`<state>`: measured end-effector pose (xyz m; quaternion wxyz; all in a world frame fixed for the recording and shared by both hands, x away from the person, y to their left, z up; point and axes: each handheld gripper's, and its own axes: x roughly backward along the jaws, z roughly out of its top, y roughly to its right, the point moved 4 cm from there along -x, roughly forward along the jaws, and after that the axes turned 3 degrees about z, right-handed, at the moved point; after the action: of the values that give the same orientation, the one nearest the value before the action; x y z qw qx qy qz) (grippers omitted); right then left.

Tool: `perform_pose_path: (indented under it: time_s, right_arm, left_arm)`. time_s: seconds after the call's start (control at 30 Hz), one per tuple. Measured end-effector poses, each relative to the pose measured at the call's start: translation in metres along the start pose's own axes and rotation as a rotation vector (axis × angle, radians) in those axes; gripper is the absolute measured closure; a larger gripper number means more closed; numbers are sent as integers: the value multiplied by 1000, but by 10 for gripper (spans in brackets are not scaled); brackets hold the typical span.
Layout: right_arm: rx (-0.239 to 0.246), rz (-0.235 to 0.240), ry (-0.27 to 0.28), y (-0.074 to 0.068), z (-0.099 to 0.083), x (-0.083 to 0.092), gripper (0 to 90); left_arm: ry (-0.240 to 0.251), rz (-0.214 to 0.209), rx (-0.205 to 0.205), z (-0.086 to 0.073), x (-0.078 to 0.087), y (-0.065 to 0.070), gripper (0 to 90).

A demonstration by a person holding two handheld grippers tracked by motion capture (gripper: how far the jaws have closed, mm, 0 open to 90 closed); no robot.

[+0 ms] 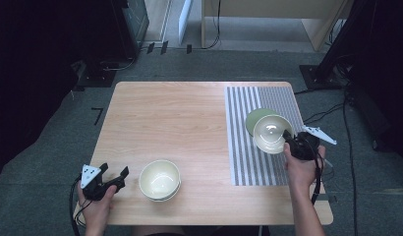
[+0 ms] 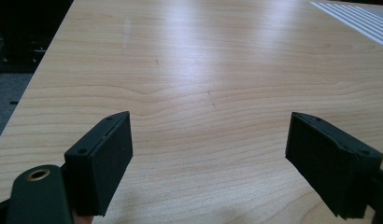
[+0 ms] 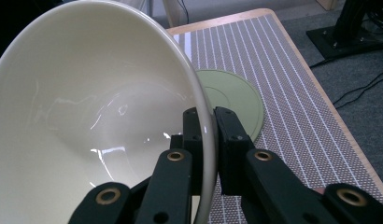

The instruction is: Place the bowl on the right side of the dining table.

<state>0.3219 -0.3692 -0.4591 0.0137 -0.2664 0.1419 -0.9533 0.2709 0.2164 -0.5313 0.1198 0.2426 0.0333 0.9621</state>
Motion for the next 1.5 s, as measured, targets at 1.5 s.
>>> perform_pose_path:
  time_s: [1.5]
  right_arm:
    - [-69, -94, -108, 19, 31, -61, 845]
  left_arm:
    - [3, 1, -1, 0, 0, 0, 141]
